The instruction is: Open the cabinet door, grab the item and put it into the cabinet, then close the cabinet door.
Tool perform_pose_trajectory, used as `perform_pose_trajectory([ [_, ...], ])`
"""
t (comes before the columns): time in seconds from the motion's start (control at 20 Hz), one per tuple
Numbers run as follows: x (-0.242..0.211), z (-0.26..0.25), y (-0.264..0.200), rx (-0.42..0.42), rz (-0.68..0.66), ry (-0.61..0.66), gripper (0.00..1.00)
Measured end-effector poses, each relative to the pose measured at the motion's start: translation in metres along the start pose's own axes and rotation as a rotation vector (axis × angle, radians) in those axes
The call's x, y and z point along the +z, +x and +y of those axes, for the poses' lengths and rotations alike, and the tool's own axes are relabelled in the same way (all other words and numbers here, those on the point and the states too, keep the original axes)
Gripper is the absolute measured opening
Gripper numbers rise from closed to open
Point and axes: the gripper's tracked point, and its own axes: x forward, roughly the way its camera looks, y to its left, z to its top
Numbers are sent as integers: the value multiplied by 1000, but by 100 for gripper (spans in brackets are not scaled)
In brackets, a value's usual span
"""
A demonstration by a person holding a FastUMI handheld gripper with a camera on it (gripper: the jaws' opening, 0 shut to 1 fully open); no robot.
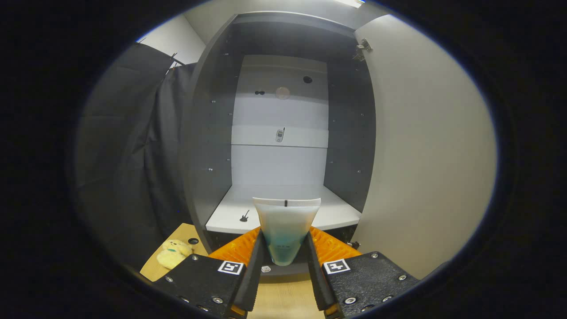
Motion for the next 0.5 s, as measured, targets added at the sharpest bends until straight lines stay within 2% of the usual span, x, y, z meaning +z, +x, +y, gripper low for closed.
perform_pose_trajectory([
  [0.5, 30, 11, 86, -10, 38, 4, 51],
])
